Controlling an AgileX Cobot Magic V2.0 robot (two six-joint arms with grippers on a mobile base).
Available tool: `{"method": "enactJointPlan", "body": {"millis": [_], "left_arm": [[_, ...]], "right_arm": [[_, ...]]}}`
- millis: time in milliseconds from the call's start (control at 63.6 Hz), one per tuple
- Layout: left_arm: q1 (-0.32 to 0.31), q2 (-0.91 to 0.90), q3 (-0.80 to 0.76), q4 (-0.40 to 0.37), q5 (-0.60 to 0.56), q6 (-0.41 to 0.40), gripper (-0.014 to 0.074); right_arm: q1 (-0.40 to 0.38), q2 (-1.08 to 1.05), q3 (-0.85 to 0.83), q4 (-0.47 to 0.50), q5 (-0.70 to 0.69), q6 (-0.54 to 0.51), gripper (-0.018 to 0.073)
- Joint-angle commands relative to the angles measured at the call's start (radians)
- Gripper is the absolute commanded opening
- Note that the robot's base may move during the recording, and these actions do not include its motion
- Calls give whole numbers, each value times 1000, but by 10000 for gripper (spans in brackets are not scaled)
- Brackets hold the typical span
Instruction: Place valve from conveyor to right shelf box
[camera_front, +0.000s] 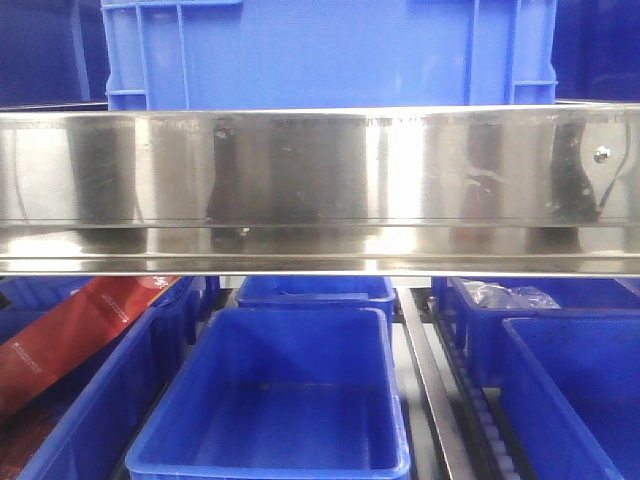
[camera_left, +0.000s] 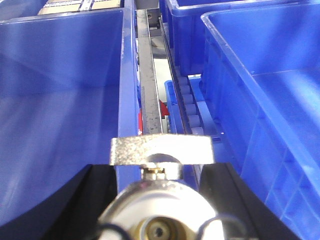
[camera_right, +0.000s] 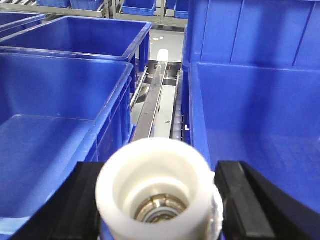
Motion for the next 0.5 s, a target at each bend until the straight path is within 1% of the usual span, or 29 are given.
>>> {"method": "enactJointPlan", "body": {"millis": [0,488], "left_arm": [[-5,-13,-10,-7,-47,-8,-111],[-5,-13,-10,-7,-47,-8,-111]], "right_arm": [[-3,-13,-17,-7,-76,-2,-155],[-3,-13,-17,-7,-76,-2,-155]]}}
